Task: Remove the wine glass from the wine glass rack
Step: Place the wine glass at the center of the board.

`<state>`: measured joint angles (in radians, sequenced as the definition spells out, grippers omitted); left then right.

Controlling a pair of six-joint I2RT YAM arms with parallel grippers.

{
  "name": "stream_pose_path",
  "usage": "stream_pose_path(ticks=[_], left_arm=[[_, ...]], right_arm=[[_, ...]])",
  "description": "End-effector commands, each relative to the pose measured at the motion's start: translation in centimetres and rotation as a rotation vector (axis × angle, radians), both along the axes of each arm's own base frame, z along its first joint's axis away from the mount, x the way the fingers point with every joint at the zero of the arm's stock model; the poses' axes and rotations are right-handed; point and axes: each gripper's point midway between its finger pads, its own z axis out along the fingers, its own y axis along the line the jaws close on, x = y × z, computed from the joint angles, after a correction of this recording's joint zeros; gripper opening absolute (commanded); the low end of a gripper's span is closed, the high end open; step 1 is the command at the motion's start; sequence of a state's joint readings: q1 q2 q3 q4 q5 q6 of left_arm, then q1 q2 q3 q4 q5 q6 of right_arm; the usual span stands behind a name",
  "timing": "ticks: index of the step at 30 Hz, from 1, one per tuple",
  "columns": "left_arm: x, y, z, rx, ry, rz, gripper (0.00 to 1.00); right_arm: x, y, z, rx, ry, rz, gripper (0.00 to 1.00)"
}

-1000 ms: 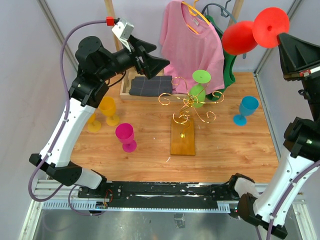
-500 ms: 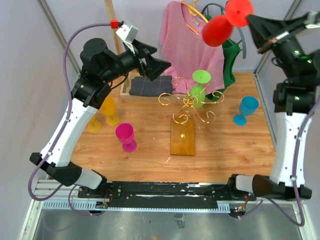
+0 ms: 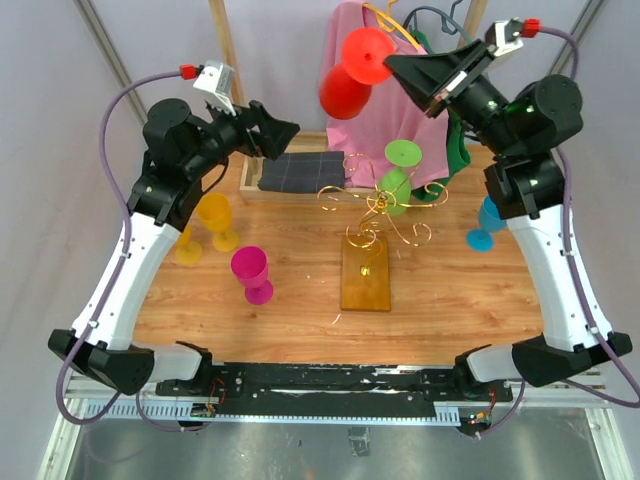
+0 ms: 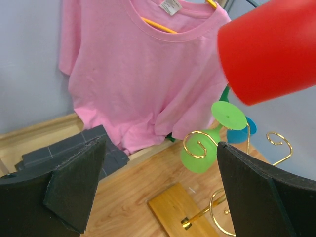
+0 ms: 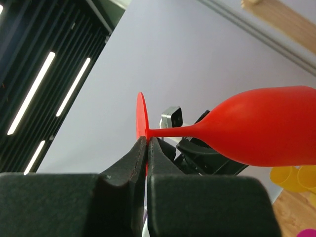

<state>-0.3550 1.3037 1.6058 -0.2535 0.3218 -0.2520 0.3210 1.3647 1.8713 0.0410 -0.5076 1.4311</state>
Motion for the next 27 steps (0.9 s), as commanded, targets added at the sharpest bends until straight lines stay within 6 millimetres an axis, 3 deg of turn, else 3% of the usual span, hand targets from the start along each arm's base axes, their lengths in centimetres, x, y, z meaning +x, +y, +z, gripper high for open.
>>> stream_pose_path(ticks=[1, 7, 15, 18, 22, 27], left_arm=[[-2.2, 1.3, 4.0, 0.003, -0.186, 0.02, 0.99], [-5.0, 2.2, 4.7, 0.052, -0.248, 0.005, 0.99], [-7.7, 0.6, 4.9, -0.199, -0.085, -0.161, 0.99], [-7.7, -0.2, 4.5, -0.307, -0.003, -0.224, 0.99], [-6.9, 0.6, 5.4, -0.413, 0.037, -0.242, 0.99], [-6.9, 1.3, 6.5, -0.453, 0.006, -0.263, 0.99]], right_arm=[[-1.0, 3.3, 0.4, -0.003, -0.07, 0.042, 0.01], [-0.5, 4.7, -0.4, 0.02, -0.076, 0.062, 0.01], [-1.1, 4.7, 1.0, 0.096, -0.116, 0.097, 0.01], [-2.0, 4.2, 2.5, 0.14, -0.153, 0.114, 0.0], [-3.6, 3.8, 4.5, 0.2, -0.219, 0.149, 0.01], [-4.5, 3.8, 4.9, 0.348, -0.268, 0.239, 0.01]])
